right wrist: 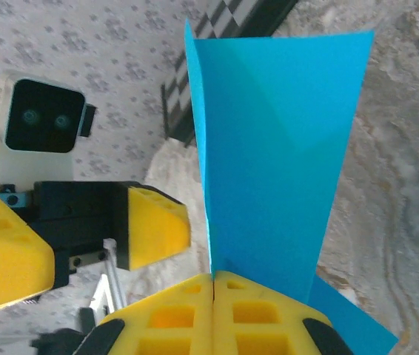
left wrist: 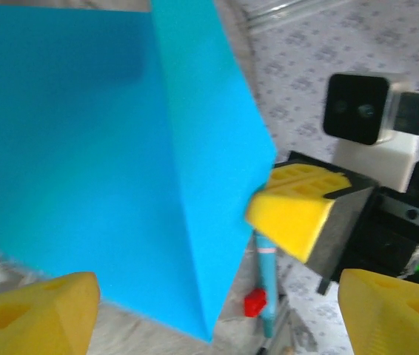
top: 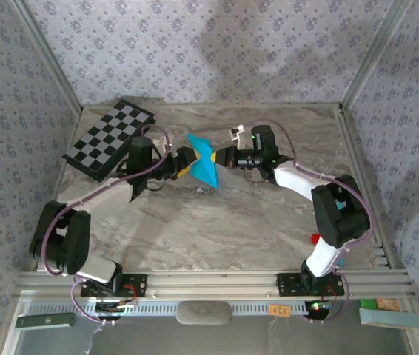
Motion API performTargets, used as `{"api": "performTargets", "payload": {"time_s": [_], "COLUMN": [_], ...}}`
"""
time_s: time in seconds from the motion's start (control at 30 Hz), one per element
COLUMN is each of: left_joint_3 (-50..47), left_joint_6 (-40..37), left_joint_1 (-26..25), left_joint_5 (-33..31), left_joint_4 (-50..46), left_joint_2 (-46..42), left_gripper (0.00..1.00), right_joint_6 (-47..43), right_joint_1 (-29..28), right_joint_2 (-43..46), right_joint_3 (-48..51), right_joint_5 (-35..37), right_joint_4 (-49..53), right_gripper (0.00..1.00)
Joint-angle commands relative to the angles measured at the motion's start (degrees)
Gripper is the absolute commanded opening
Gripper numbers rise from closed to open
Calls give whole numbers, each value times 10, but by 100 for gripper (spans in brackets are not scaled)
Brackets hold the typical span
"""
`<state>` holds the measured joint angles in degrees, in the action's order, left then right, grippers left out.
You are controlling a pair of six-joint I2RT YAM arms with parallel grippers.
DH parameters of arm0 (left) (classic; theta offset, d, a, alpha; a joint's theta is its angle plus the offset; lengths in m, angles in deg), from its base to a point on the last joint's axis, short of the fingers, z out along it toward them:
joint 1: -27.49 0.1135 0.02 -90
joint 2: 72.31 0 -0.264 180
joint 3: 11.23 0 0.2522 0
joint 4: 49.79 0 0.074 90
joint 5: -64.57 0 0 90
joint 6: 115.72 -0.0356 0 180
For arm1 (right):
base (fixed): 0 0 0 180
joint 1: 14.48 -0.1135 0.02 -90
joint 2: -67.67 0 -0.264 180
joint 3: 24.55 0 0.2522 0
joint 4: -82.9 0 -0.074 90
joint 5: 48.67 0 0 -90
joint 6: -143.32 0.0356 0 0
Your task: Fold a paper plane with a square sheet of paper (pick it up from the middle)
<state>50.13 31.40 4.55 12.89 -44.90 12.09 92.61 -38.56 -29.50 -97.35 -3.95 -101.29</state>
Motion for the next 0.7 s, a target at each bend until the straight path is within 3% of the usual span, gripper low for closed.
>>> {"api": "performTargets", "payload": {"time_s": [0.0,0.4,0.67], "left_joint_3": [25,28,13], "left_joint_6": [38,45,41], "left_joint_1": [-14,-38,-39], "left_joint_5": [30,33,24], "left_joint_4": [93,153,195], "left_joint_2": [25,38,24], "left_gripper": [78,50,34], "right_joint_6": [77,176,188], "right_joint_1": [4,11,16], "right_joint_2": [23,28,29], "right_joint_3": [13,30,36], "right_joint_5": [-22,-42,-45], "right_joint_4": [-71,-156,-165], "right_gripper": [4,5,6]}}
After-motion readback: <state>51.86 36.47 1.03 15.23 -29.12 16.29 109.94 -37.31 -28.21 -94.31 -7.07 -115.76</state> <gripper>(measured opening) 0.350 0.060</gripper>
